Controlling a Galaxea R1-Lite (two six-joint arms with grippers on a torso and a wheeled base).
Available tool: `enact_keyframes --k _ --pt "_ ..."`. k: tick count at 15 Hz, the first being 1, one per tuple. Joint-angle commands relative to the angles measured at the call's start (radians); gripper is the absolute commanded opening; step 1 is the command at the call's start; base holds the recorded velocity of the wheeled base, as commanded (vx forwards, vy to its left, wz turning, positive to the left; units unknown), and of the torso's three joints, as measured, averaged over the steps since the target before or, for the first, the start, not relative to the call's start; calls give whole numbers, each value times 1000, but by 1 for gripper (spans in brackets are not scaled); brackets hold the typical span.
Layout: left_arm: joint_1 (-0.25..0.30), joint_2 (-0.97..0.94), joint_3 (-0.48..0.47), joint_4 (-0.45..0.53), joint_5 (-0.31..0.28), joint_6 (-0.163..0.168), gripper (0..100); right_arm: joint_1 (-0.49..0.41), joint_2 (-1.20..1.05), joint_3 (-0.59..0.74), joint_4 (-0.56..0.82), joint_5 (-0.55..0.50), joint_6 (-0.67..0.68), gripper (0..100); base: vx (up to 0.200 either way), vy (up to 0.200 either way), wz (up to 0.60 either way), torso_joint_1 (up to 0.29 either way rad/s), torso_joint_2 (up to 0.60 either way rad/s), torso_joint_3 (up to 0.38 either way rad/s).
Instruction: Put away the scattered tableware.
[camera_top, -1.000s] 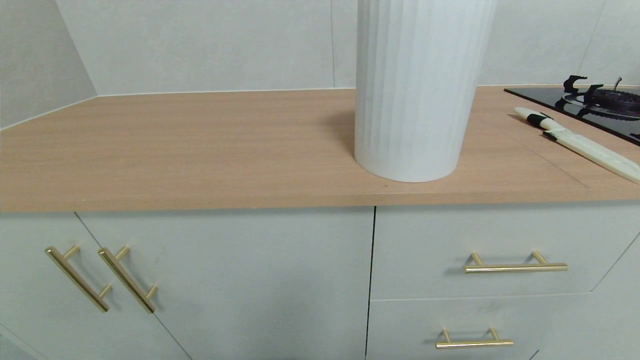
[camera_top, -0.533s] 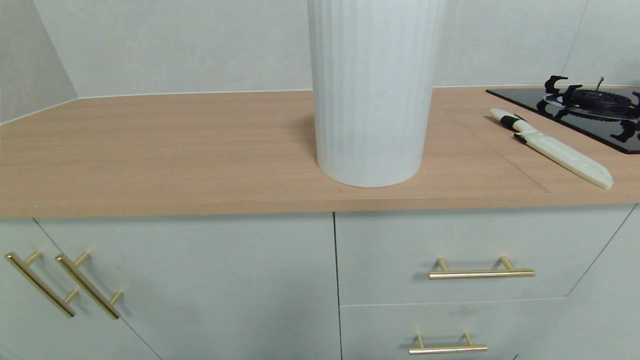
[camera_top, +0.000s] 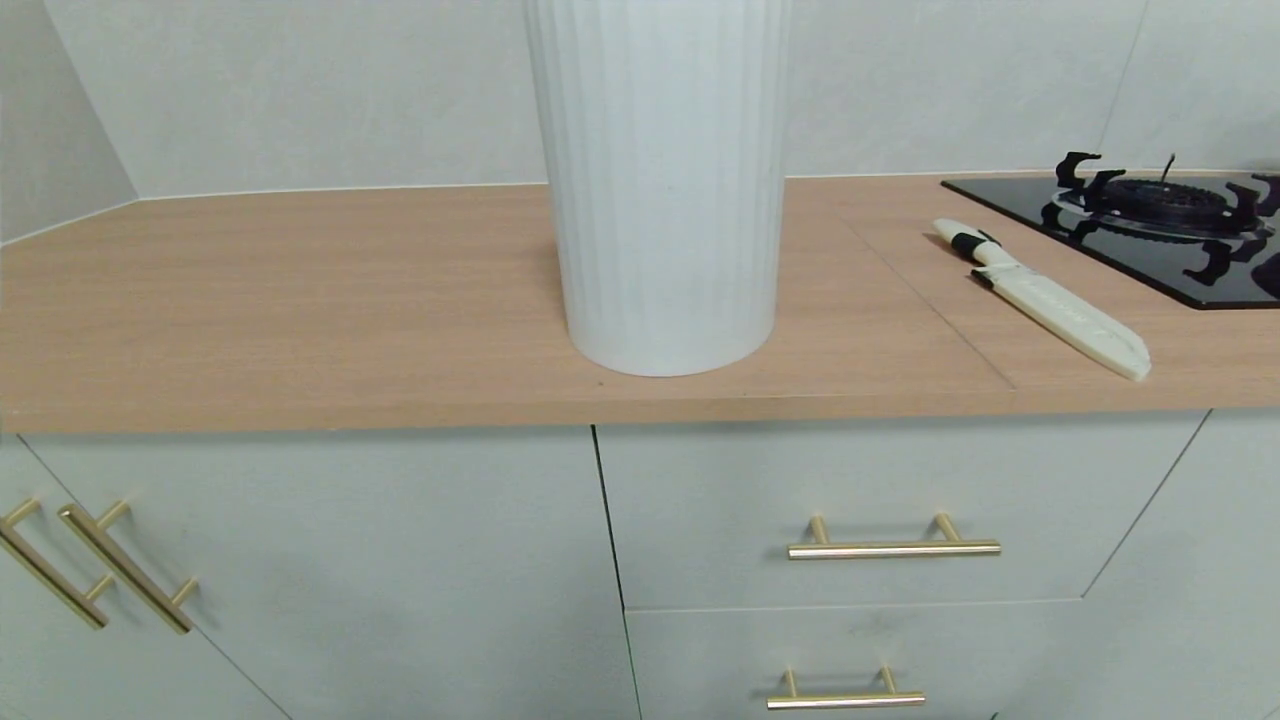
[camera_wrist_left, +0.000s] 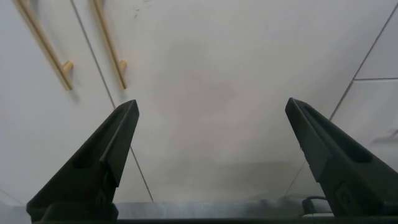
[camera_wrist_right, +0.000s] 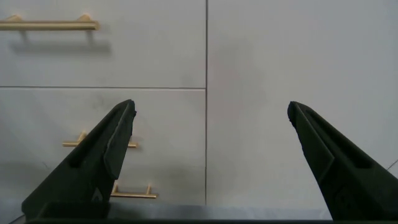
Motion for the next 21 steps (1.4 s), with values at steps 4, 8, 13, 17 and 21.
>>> enact_keyframes --k 4,8,13,17,21 --pt "1 2 0 0 0 0 100 1 1 0 0 0 0 100 0 0 0 0 0 0" --pt "1 0 0 0 0 0 100 1 1 0 0 0 -2 100 0 0 0 0 0 0" --pt "1 2 0 0 0 0 100 1 1 0 0 0 -2 100 0 0 0 6 -44 -41" --pt "1 2 0 0 0 0 100 1 1 0 0 0 -2 100 0 0 0 106 -315 -283" --pt "1 2 0 0 0 0 100 1 1 0 0 0 -2 100 0 0 0 145 -504 -295"
